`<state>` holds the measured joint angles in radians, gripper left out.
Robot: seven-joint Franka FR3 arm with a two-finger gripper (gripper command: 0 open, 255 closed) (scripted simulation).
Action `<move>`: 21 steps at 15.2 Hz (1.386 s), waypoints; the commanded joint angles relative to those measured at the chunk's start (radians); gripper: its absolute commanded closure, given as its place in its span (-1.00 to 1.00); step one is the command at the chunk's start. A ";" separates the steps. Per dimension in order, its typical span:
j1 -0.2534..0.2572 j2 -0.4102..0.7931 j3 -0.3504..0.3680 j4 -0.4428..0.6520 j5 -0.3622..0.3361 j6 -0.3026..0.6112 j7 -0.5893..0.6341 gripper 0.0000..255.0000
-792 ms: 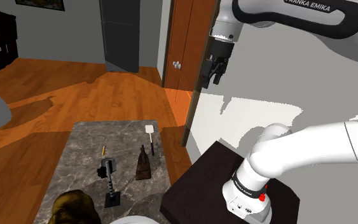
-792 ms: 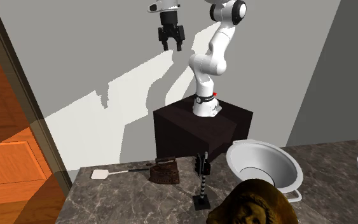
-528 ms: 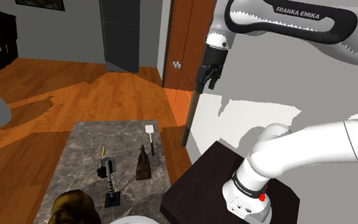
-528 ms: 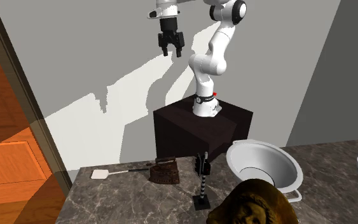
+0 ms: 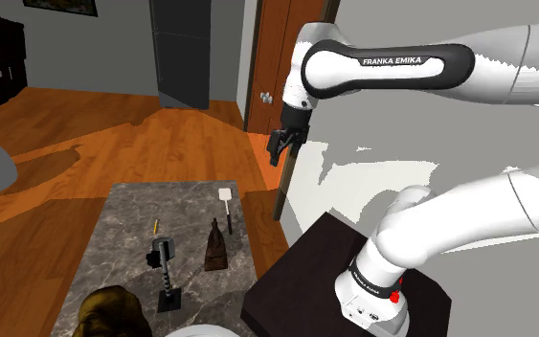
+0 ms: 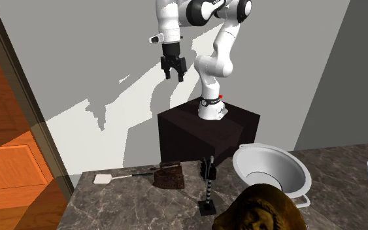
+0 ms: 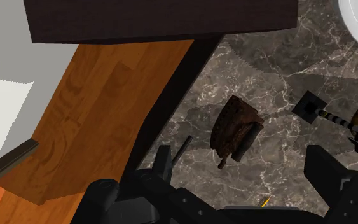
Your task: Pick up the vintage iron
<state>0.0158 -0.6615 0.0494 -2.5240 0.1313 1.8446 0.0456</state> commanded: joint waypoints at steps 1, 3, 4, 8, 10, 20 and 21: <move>0.005 0.046 0.018 -0.026 0.013 0.083 0.017 -1.00; 0.009 0.098 0.034 -0.048 0.023 0.164 0.031 -1.00; 0.011 0.127 0.042 -0.056 0.028 0.205 0.037 -1.00; 0.017 0.258 0.073 -0.073 0.044 0.368 0.066 -1.00; 0.020 0.333 0.088 -0.071 0.049 0.447 0.081 -1.00; 0.029 0.750 0.133 0.035 0.001 0.793 0.190 -1.00; 0.032 0.793 0.133 0.054 -0.012 0.820 0.205 -1.00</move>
<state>0.0466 0.0864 0.1830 -2.4878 0.1311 2.6332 0.2381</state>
